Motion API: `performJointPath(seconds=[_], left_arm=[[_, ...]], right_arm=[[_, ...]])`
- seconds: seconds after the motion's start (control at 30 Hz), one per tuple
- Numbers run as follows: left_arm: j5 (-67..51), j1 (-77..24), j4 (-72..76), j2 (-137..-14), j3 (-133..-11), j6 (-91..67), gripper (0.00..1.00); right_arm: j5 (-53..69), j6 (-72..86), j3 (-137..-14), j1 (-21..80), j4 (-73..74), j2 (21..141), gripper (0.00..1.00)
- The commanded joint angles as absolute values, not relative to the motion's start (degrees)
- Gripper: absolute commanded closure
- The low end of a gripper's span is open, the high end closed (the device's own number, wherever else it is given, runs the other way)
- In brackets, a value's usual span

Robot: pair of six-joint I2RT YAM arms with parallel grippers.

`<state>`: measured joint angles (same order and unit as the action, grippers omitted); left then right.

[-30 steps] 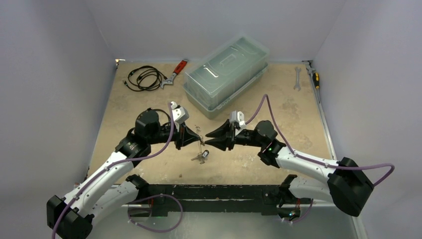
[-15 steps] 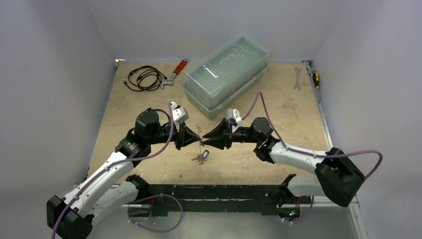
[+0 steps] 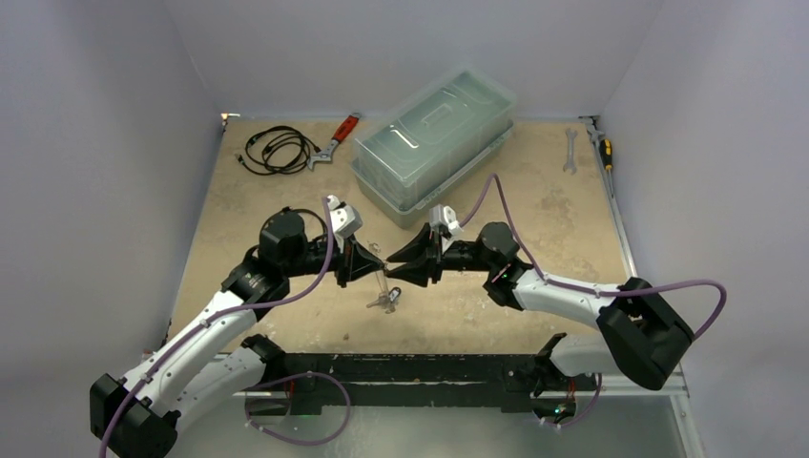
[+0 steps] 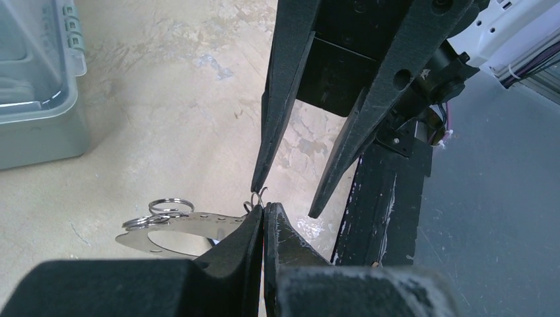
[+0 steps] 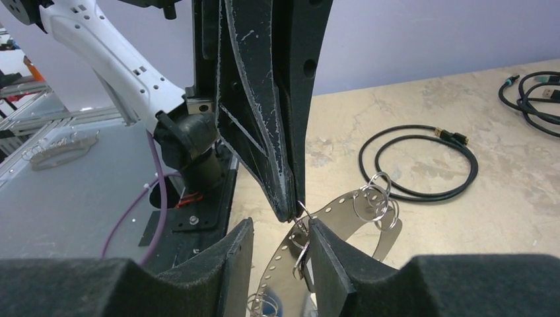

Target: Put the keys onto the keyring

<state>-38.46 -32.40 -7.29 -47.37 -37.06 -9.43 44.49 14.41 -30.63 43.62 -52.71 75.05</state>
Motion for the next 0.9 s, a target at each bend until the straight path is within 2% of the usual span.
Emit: performJointPath(seconds=[0.0, 0.3, 0.63, 0.87], left_arm=[[-40.03, -32.82, -3.85, -46.76, -37.09, -9.58, 1.00], [-39.92, -32.94, -3.89, -46.80, -37.18, -9.58, 1.00], [-39.94, -32.96, -3.87, -46.67, -37.15, -9.59, 1.00], [-39.94, -33.09, -3.87, -46.58, -37.09, -9.58, 1.00]], right_arm=[[42.30, 14.48, -31.48, 42.73, -56.21, 74.09, 0.59], [45.53, 19.36, -27.79, 39.74, -65.04, 73.39, 0.59], [55.23, 23.00, -29.73, 39.49, -69.48, 79.17, 0.58], [55.61, 25.76, -31.53, 39.55, -71.87, 82.47, 0.58]])
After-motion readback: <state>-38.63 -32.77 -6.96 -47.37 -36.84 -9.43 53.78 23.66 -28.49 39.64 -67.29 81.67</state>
